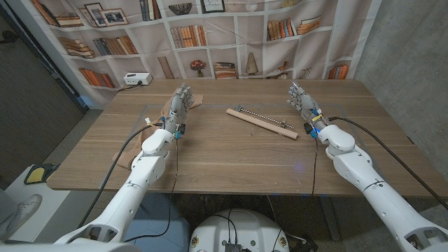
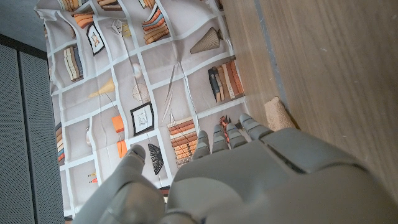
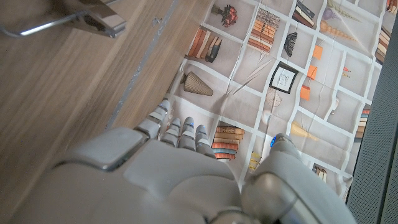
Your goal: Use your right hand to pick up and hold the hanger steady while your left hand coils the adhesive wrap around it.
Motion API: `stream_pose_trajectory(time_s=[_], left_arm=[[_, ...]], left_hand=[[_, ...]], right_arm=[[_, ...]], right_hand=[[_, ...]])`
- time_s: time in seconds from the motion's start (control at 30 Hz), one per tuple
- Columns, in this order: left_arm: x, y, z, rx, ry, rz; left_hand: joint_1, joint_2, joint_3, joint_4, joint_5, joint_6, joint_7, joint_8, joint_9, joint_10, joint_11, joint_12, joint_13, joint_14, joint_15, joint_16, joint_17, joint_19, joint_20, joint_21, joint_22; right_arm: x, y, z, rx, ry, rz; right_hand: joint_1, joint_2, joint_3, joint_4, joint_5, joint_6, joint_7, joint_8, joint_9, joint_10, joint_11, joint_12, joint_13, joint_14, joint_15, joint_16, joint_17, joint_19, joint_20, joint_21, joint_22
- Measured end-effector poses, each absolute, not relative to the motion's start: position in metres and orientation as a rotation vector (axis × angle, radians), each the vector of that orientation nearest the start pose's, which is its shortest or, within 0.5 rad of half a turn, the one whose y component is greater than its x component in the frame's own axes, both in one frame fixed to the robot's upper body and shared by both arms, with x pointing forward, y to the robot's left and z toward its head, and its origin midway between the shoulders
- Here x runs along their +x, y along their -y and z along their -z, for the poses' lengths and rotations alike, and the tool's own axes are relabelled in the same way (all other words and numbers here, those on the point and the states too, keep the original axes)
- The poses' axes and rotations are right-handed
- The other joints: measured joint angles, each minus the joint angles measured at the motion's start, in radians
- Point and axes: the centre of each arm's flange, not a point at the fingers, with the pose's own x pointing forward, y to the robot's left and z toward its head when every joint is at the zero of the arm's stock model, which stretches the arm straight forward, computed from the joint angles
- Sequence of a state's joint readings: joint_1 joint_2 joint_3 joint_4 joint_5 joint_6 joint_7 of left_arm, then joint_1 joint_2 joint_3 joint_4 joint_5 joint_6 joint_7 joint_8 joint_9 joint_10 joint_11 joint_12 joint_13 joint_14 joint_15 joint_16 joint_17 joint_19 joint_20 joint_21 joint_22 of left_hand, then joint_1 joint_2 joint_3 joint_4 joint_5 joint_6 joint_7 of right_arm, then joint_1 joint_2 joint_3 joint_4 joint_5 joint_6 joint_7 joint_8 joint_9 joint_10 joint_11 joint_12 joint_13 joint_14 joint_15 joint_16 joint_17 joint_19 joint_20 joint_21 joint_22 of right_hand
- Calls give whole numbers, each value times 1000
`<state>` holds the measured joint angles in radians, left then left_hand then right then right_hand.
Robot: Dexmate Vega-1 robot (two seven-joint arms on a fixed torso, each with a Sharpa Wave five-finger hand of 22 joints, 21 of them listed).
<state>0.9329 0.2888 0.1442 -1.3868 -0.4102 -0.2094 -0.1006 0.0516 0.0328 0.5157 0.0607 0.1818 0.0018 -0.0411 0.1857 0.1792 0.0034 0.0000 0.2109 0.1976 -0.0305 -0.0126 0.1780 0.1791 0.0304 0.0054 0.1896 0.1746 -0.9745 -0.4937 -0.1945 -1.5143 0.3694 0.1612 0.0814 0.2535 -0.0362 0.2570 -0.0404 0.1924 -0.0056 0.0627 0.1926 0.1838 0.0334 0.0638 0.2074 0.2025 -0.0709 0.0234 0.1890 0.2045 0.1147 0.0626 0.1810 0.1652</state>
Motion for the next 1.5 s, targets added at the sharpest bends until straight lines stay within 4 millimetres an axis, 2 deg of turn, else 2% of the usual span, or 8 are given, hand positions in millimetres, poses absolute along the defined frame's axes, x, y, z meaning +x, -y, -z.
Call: stream_pose_trajectory(time_s=[0.07,0.1,0.23,0.87,0.93,1.07,1.3,1.5], left_arm=[[640,-266,29,-60,629,192],[640,-264,30,-60,630,192],[640,-259,27,-55,635,199],[649,-245,20,-27,621,211],[650,-245,20,-26,618,212],[651,-244,20,-27,614,214],[653,-243,23,-36,600,220],[653,-246,24,-36,592,221]], left_hand=[[0,0,0,0,0,0,0,0,0,0,0,0,0,0,0,0,0,0,0,0,0],[0,0,0,0,0,0,0,0,0,0,0,0,0,0,0,0,0,0,0,0,0],[0,0,0,0,0,0,0,0,0,0,0,0,0,0,0,0,0,0,0,0,0],[0,0,-2,-2,0,2,-2,0,0,0,0,0,0,0,0,0,0,0,0,0,0],[0,0,-4,-4,0,2,-2,0,0,0,0,0,0,0,0,0,0,0,0,0,0],[0,0,-4,-4,0,2,-2,0,0,0,0,0,0,0,0,0,0,0,0,0,0],[0,0,-4,-4,0,2,-2,0,0,0,0,0,0,0,0,0,0,4,-4,0,0],[0,0,-4,-4,0,2,-2,0,0,0,0,0,0,0,0,0,0,4,-4,0,0]], right_arm=[[615,293,17,-198,615,-200],[615,294,17,-203,615,-199],[614,295,15,-223,614,-191],[608,300,10,-299,617,-162],[607,300,10,-316,617,-152],[604,297,10,-328,619,-162],[601,296,10,-385,618,-119],[598,292,9,-425,622,-99]], right_hand=[[16,3,7,-7,0,0,0,0,0,11,-1,0,0,0,0,3,0,0,0,1,0],[33,5,8,-19,0,0,0,0,0,17,-2,4,0,4,-4,9,0,3,-3,6,0],[56,9,18,-37,0,0,0,4,0,25,0,4,0,21,-6,12,0,33,-11,16,0],[96,11,30,-61,0,15,-4,11,0,28,3,4,5,35,2,23,0,47,-4,16,5],[100,8,29,-70,0,15,-4,11,0,29,3,4,5,39,0,23,0,47,-4,16,5],[129,13,37,-84,0,22,-11,11,0,38,7,8,5,60,-6,30,0,63,12,16,5],[153,13,43,-98,0,40,-4,15,0,66,5,15,5,95,-9,44,3,94,14,23,5],[168,16,47,-102,0,45,2,15,0,72,11,16,5,105,-5,49,3,99,16,23,5]])
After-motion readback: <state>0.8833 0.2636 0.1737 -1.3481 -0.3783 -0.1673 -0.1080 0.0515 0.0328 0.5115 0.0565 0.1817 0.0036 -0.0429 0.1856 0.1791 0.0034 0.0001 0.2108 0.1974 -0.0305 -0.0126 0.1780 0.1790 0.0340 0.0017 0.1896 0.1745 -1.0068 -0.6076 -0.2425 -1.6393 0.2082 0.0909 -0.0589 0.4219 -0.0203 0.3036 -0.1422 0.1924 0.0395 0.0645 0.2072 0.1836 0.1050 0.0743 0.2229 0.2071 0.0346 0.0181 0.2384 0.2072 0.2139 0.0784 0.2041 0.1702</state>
